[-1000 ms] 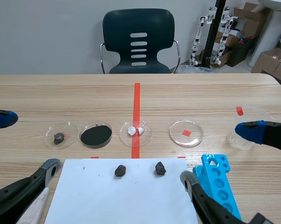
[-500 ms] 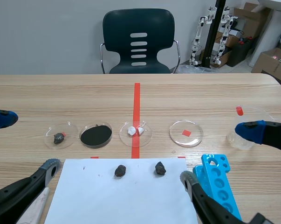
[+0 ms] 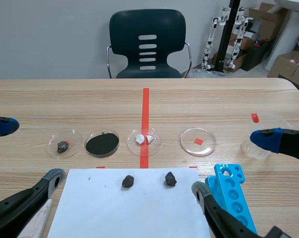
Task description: Return to the home posture
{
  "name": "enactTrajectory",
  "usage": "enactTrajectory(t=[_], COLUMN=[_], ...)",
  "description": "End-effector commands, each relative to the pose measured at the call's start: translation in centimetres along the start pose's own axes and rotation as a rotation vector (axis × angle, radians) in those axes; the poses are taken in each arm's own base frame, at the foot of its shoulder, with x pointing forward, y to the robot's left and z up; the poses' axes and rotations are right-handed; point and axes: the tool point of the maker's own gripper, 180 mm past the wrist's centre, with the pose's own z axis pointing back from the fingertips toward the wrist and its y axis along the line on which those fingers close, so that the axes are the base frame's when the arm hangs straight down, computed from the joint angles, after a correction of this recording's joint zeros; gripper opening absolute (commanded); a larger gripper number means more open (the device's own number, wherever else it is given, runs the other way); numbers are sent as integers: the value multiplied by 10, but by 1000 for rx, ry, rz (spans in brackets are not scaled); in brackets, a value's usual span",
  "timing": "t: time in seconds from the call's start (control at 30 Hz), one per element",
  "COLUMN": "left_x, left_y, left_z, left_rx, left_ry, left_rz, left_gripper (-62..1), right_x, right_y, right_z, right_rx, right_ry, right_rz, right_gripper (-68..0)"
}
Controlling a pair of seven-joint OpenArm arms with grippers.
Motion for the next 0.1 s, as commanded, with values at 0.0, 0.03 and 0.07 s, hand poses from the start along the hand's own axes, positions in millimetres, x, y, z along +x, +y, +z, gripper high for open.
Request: enactTrajectory(t=[0.0,0.03,0.07], left_x=[2,2,2], left_y=[-2,-2,-2], left_z=[1,1,1], left_rx=[1,1,1], left_ry=[-16,-16,-16], left_rz=[17,17,17], left_gripper=[14,14,14], right_x=[11,11,11], right_y=[-2,-2,-2], right_z=[-1,-1,-1], right_rx=[-1,-1,-1], right_ry=[-37,-37,-37], right_rz=[10,10,10], right_gripper=[-23,-23,-23])
